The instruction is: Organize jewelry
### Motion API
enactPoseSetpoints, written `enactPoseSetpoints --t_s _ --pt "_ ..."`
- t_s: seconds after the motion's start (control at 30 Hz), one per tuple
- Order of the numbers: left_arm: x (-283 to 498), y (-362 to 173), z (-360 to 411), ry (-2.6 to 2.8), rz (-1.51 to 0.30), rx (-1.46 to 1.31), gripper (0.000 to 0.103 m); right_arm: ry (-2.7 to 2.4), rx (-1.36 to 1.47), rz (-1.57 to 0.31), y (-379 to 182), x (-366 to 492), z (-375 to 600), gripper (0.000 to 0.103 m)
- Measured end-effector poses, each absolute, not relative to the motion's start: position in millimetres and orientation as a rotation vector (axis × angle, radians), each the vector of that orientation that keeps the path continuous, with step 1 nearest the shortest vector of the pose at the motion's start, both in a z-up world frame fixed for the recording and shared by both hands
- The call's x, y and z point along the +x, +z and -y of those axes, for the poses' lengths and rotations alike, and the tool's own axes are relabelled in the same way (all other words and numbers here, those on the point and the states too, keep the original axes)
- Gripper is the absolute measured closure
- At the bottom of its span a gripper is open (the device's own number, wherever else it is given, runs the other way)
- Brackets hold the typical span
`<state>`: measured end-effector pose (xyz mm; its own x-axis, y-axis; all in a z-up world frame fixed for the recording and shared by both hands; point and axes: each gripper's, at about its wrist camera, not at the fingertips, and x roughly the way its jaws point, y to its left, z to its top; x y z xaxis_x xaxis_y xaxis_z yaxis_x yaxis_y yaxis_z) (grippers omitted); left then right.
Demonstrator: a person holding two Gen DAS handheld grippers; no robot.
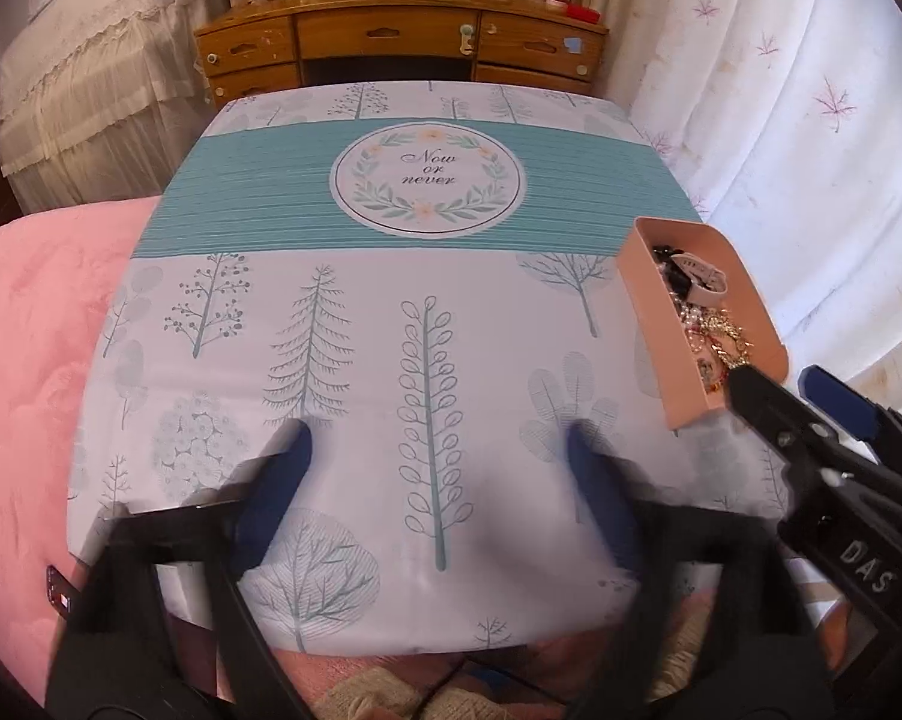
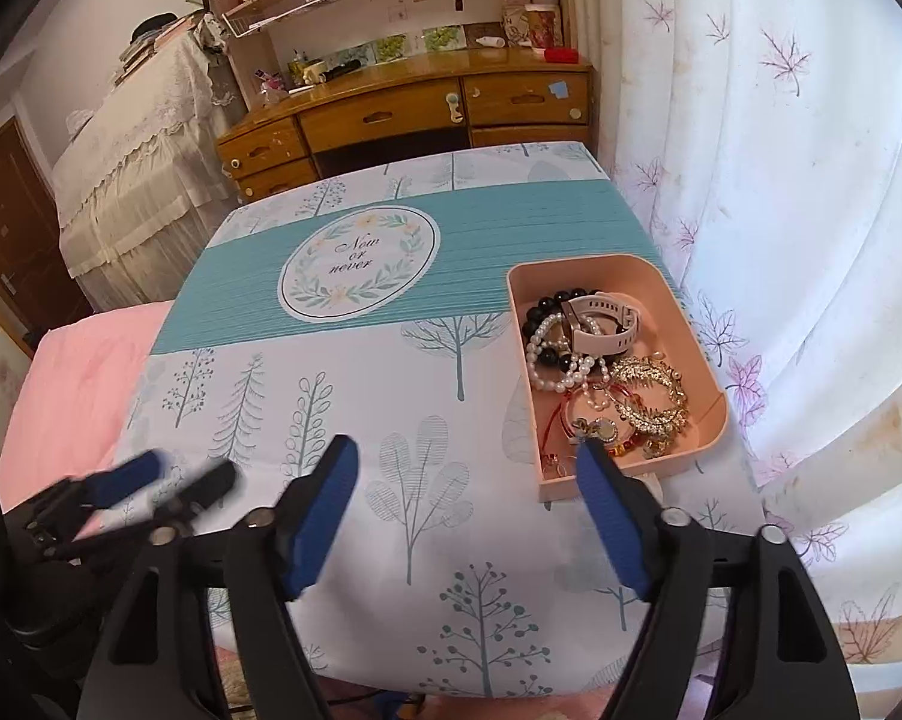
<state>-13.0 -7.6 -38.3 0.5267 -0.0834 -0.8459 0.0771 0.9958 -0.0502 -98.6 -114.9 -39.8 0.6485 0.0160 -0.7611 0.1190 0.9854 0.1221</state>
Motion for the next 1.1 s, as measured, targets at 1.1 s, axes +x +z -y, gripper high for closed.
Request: enactPoseSetpoints --t_s 1.1 --pt "-23.5 -24.2 6.8 -0.062 -0.955 -0.001 0.015 -0.067 0.171 -0.854 -36.2 -105.3 117.3 0.021"
